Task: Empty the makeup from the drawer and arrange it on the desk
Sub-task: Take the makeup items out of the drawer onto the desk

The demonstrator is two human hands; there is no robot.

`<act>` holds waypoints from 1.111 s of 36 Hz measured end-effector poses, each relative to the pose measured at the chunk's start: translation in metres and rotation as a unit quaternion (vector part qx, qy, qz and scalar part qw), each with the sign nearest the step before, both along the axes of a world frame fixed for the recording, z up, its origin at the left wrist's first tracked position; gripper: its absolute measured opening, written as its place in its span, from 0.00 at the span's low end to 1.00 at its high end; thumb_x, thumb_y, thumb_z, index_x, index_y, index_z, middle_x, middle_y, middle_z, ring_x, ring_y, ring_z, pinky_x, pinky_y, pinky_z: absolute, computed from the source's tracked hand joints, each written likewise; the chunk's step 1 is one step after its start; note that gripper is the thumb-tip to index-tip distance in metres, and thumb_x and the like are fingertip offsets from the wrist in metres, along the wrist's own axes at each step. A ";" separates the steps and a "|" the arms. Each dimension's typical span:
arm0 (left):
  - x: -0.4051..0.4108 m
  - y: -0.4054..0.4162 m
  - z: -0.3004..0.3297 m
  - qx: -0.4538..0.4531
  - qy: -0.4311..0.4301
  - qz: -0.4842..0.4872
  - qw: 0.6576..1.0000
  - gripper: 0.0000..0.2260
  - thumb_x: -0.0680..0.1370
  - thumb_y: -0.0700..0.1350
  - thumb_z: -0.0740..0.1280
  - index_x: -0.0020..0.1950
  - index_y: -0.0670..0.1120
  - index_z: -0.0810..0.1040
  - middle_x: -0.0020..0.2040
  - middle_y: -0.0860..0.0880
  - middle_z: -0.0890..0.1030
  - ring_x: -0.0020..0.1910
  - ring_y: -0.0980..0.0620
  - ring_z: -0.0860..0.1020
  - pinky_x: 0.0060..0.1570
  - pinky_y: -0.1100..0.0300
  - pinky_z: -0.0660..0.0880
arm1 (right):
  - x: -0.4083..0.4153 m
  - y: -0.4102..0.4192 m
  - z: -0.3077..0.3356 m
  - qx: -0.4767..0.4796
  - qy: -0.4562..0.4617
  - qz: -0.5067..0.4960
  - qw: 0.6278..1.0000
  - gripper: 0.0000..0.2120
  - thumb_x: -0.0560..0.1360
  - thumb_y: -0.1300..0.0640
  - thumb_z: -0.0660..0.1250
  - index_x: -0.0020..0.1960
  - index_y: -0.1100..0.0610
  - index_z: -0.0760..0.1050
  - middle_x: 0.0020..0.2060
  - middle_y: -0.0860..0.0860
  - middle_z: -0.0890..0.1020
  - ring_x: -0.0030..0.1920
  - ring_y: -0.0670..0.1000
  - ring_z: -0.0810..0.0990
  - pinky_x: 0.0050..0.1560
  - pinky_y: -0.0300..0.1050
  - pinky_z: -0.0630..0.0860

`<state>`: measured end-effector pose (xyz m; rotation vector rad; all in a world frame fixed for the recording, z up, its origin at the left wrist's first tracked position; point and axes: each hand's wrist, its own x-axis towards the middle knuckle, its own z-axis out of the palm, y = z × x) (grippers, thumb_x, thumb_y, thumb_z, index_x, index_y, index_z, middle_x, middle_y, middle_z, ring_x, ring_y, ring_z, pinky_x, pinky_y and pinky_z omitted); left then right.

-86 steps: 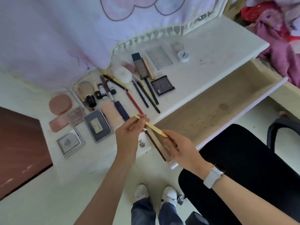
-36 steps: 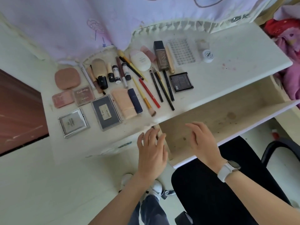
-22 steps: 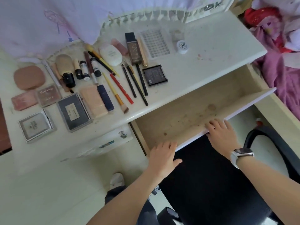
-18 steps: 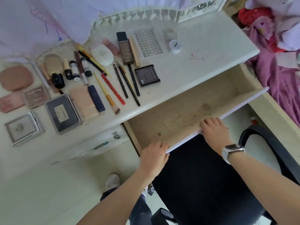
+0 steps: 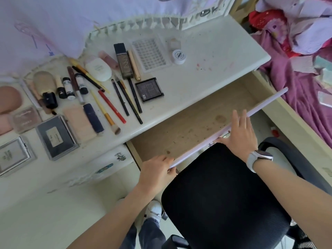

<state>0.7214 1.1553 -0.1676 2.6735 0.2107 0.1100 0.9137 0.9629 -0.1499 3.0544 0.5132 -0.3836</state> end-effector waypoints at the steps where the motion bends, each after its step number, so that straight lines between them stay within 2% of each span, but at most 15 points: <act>1: 0.000 0.000 -0.002 0.003 0.004 0.004 1.000 0.09 0.58 0.42 0.78 0.34 0.48 0.80 0.26 0.54 0.73 0.22 0.55 0.70 0.23 0.71 0.59 | -0.002 0.001 -0.002 0.029 0.015 -0.036 0.999 0.57 0.62 0.38 0.74 0.75 0.61 0.43 0.74 0.62 0.48 0.74 0.61 0.52 0.71 0.55 0.61; 4: 0.000 0.004 -0.007 0.025 0.013 0.018 0.999 0.11 0.58 0.43 0.78 0.38 0.47 0.82 0.34 0.52 0.79 0.30 0.53 0.76 0.22 0.66 0.68 | -0.006 0.007 -0.009 0.123 0.055 -0.089 0.987 0.57 0.64 0.45 0.76 0.74 0.63 0.39 0.74 0.58 0.46 0.66 0.61 0.68 0.56 0.57 0.75; 6: 0.003 0.010 -0.009 0.056 0.018 0.021 0.998 0.14 0.59 0.45 0.77 0.43 0.46 0.82 0.43 0.49 0.81 0.40 0.48 0.79 0.32 0.59 0.76 | -0.005 0.008 -0.014 0.151 0.064 -0.096 0.982 0.57 0.65 0.48 0.76 0.74 0.64 0.38 0.74 0.58 0.43 0.64 0.62 0.70 0.55 0.55 0.75; 9: 0.009 0.019 -0.004 0.109 0.032 0.016 0.993 0.21 0.59 0.51 0.75 0.50 0.46 0.81 0.52 0.46 0.80 0.52 0.44 0.78 0.46 0.49 0.75 | -0.004 0.007 -0.020 0.181 0.065 -0.098 0.976 0.56 0.66 0.50 0.76 0.74 0.64 0.38 0.75 0.57 0.41 0.65 0.62 0.69 0.57 0.53 0.74; 11: 0.013 0.024 -0.001 0.129 0.037 0.006 0.991 0.25 0.59 0.54 0.75 0.53 0.46 0.81 0.56 0.45 0.79 0.55 0.44 0.78 0.48 0.47 0.73 | -0.001 0.007 -0.022 0.204 0.068 -0.091 0.972 0.56 0.66 0.52 0.76 0.75 0.62 0.38 0.74 0.56 0.40 0.67 0.62 0.67 0.59 0.53 0.73; 14: 0.019 0.029 0.001 0.143 0.039 0.005 0.989 0.28 0.59 0.55 0.73 0.55 0.45 0.80 0.59 0.44 0.78 0.58 0.43 0.76 0.51 0.46 0.72 | 0.007 0.009 -0.023 0.246 0.093 -0.090 0.961 0.58 0.66 0.54 0.76 0.75 0.56 0.34 0.74 0.54 0.34 0.74 0.57 0.55 0.70 0.52 0.63; 16: 0.022 0.033 0.004 0.153 0.042 0.017 0.987 0.28 0.60 0.55 0.72 0.57 0.44 0.79 0.61 0.44 0.78 0.59 0.43 0.76 0.51 0.46 0.71 | 0.014 0.014 -0.022 0.273 0.106 -0.086 0.952 0.59 0.65 0.55 0.77 0.75 0.54 0.32 0.74 0.53 0.32 0.76 0.55 0.46 0.73 0.53 0.55; 18: 0.027 0.035 0.007 0.163 0.049 0.026 0.985 0.30 0.61 0.55 0.72 0.59 0.43 0.79 0.62 0.43 0.77 0.61 0.43 0.75 0.53 0.46 0.71 | 0.022 0.020 -0.021 0.280 0.116 -0.082 0.950 0.59 0.65 0.56 0.76 0.75 0.55 0.32 0.74 0.53 0.33 0.75 0.53 0.42 0.74 0.54 0.52; 20: 0.033 0.037 0.009 0.172 0.054 0.026 0.983 0.31 0.61 0.55 0.73 0.60 0.42 0.78 0.64 0.43 0.75 0.62 0.44 0.74 0.54 0.45 0.70 | 0.029 0.025 -0.022 0.279 0.116 -0.084 0.950 0.59 0.65 0.56 0.77 0.74 0.57 0.32 0.74 0.53 0.34 0.76 0.54 0.43 0.74 0.53 0.53; 24: 0.048 0.045 0.011 0.192 0.066 0.037 0.979 0.33 0.63 0.56 0.73 0.64 0.41 0.74 0.65 0.44 0.74 0.62 0.45 0.74 0.54 0.45 0.69 | 0.041 0.039 -0.027 0.295 0.101 -0.111 0.944 0.60 0.64 0.55 0.77 0.74 0.60 0.31 0.75 0.55 0.36 0.75 0.55 0.47 0.72 0.44 0.50; 27: 0.057 0.053 0.012 0.205 0.063 0.052 0.975 0.34 0.63 0.54 0.75 0.65 0.41 0.73 0.63 0.44 0.75 0.59 0.46 0.75 0.52 0.47 0.69 | 0.046 0.054 -0.031 0.306 0.104 -0.125 0.938 0.61 0.63 0.54 0.78 0.74 0.60 0.33 0.75 0.55 0.37 0.74 0.57 0.52 0.71 0.46 0.53; 30: 0.064 0.055 0.011 0.213 0.066 0.062 0.973 0.36 0.62 0.54 0.76 0.65 0.40 0.73 0.63 0.44 0.75 0.56 0.45 0.76 0.50 0.50 0.69 | 0.053 0.061 -0.034 0.317 0.111 -0.124 0.934 0.61 0.64 0.54 0.77 0.74 0.58 0.31 0.75 0.53 0.37 0.75 0.56 0.52 0.71 0.46 0.54; 34: 0.068 0.054 0.009 0.227 0.041 0.062 0.971 0.31 0.63 0.52 0.77 0.62 0.41 0.76 0.61 0.45 0.77 0.54 0.45 0.77 0.49 0.52 0.69 | 0.063 0.065 -0.033 0.332 0.131 -0.113 0.927 0.61 0.65 0.52 0.77 0.73 0.59 0.30 0.74 0.52 0.33 0.75 0.51 0.44 0.71 0.41 0.49; 37: 0.071 0.057 0.008 0.228 0.009 0.069 0.971 0.26 0.64 0.48 0.76 0.60 0.43 0.78 0.58 0.47 0.79 0.51 0.46 0.77 0.49 0.53 0.64 | 0.067 0.074 -0.032 0.331 0.125 -0.105 0.930 0.60 0.65 0.52 0.76 0.73 0.61 0.30 0.74 0.53 0.33 0.75 0.51 0.41 0.74 0.44 0.48; 40: 0.073 0.057 0.006 0.228 -0.005 0.075 0.971 0.22 0.64 0.43 0.77 0.57 0.43 0.79 0.56 0.47 0.80 0.49 0.46 0.78 0.47 0.53 0.67 | 0.069 0.080 -0.031 0.318 0.116 -0.097 0.936 0.61 0.64 0.51 0.77 0.73 0.62 0.31 0.74 0.55 0.34 0.75 0.52 0.38 0.75 0.49 0.46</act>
